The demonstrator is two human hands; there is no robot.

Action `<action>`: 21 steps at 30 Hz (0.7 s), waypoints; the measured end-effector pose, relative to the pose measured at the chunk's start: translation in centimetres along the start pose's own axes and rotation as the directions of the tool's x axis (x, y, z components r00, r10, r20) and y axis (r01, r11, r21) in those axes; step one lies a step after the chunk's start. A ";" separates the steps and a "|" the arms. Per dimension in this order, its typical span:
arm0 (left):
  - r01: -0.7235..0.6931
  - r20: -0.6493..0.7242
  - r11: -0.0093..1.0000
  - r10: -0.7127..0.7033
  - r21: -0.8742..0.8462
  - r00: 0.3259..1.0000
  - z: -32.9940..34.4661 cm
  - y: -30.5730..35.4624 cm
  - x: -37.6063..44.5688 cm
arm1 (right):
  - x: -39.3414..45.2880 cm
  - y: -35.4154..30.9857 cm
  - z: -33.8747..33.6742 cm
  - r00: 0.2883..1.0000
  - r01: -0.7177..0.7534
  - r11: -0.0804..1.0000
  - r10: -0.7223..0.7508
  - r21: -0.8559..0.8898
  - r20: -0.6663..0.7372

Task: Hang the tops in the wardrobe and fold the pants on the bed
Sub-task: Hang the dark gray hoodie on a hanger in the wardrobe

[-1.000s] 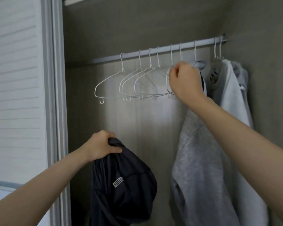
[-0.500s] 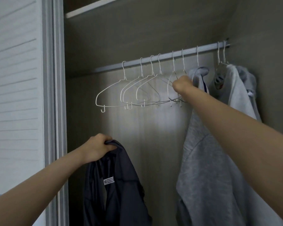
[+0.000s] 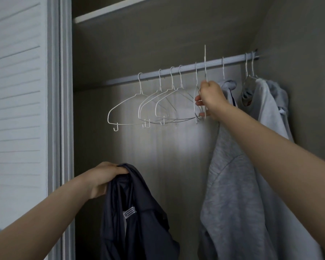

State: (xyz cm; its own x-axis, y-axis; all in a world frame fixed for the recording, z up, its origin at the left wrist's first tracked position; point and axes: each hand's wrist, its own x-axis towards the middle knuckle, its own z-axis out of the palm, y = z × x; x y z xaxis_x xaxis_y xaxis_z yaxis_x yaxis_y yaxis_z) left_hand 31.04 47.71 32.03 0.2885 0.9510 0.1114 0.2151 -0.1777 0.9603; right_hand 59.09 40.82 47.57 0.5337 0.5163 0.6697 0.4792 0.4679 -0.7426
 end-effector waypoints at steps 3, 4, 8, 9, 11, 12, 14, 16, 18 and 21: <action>-0.015 -0.092 0.994 0.005 -0.108 0.996 0.6 -1.1 0.5 | -3.4 0.8 -1.0 1.000 -0.003 0.998 0.003 0.066 0.011; -0.019 -0.096 0.993 0.008 -0.117 0.995 0.3 -1.0 0.9 | -4.1 0.8 -0.9 1.000 0.012 0.997 -0.013 0.078 0.020; 0.102 -0.073 0.988 -0.110 -0.115 0.991 2.4 -4.8 0.1 | -12.2 5.9 -2.8 1.000 0.009 0.999 -0.009 0.036 0.005; 0.092 -0.078 0.986 -0.103 -0.138 0.992 2.5 -4.8 0.4 | -13.6 6.4 -2.7 0.999 0.047 0.998 -0.047 0.035 -0.001; 0.083 -0.092 0.984 -0.099 -0.159 0.991 2.1 -4.6 1.2 | -15.7 7.3 -2.5 0.996 0.092 0.995 -0.092 0.034 -0.007; 0.086 -0.090 0.983 -0.102 -0.161 0.991 2.0 -4.6 1.6 | -16.7 7.7 -2.4 0.995 0.102 0.994 -0.102 0.022 -0.013; 0.096 -0.074 0.979 -0.111 -0.181 0.991 2.1 -4.9 1.8 | -18.8 9.1 -2.6 0.997 0.079 0.997 -0.079 0.017 -0.019; 0.134 -0.059 0.973 -0.147 -0.187 0.987 2.2 -5.2 2.0 | -21.2 9.9 -2.5 0.998 0.065 0.995 -0.064 0.073 -0.013; 0.191 -0.044 0.960 -0.204 -0.203 0.978 2.6 -6.3 2.4 | -23.4 11.4 -2.4 1.000 -0.007 0.990 0.006 0.142 0.005; 0.266 -0.018 0.945 -0.275 -0.192 0.961 3.1 -7.6 2.6 | -25.9 12.7 -2.7 0.994 -0.110 0.967 0.101 0.231 0.050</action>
State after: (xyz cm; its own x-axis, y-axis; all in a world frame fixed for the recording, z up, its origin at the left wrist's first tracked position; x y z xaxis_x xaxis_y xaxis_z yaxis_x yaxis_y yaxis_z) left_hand 33.01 50.78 24.19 0.2013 0.9677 -0.1520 0.1005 0.1340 0.9859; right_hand 53.23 31.50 20.78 0.5437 0.5961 0.5908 0.2442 0.5611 -0.7909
